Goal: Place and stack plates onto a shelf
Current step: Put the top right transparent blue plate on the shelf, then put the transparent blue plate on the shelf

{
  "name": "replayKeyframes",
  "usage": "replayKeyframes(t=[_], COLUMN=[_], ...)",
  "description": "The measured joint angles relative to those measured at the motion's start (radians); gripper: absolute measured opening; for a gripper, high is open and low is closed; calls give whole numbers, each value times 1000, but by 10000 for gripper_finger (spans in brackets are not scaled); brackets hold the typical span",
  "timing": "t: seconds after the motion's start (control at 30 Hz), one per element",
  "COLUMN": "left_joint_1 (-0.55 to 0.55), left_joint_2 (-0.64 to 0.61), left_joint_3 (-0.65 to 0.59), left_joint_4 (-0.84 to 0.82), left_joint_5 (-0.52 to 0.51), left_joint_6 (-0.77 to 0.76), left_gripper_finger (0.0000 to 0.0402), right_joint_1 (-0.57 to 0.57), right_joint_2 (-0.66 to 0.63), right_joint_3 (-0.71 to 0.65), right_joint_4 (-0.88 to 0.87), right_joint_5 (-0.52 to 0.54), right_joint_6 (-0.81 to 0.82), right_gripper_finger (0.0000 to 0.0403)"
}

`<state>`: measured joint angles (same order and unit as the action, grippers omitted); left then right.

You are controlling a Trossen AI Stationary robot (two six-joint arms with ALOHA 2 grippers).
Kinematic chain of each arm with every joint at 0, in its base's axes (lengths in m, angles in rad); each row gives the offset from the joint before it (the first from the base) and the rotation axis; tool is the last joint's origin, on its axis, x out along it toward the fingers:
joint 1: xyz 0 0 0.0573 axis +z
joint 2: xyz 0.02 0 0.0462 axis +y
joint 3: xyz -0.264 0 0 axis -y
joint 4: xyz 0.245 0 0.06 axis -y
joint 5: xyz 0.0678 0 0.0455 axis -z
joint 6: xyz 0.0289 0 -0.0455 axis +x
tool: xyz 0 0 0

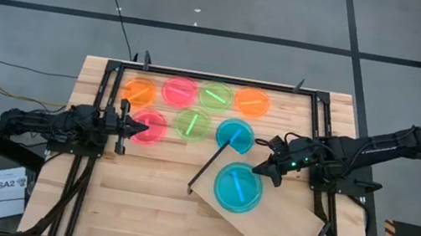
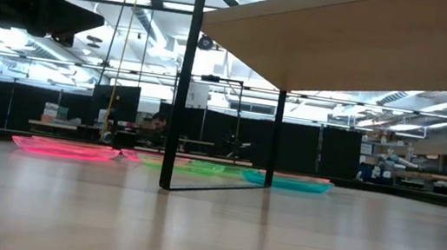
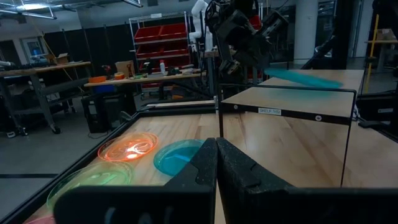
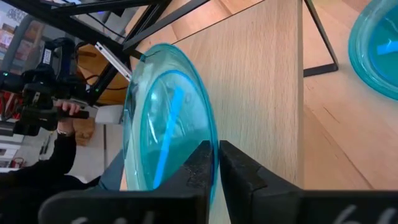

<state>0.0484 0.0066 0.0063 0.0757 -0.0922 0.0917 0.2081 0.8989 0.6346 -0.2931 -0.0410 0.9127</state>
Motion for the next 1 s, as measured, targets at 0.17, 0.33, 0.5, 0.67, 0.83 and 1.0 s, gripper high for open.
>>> replayKeyframes(t=[0.17,0.33,0.5,0.67,0.83,1.0], left_joint_1=[0,0,0,0,0,0], left_joint_2=[0,0,0,0,0,0], left_joint_3=[0,0,0,0,0,0], left_joint_4=[0,0,0,0,0,0], left_joint_5=[0,0,0,0,0,0], left_joint_6=[0,0,0,0,0,0], left_gripper_finger=[9,9,9,9,9,9], right_joint_1=[0,0,0,0,0,-1], right_joint_2=[0,0,0,0,0,0], right_joint_3=[0,0,0,0,0,0], right_joint_4=[0,0,0,0,0,0], right_joint_5=[0,0,0,20,21,22], right_joint_6=[0,0,0,0,0,0], right_gripper_finger=[47,63,87,113,138,160])
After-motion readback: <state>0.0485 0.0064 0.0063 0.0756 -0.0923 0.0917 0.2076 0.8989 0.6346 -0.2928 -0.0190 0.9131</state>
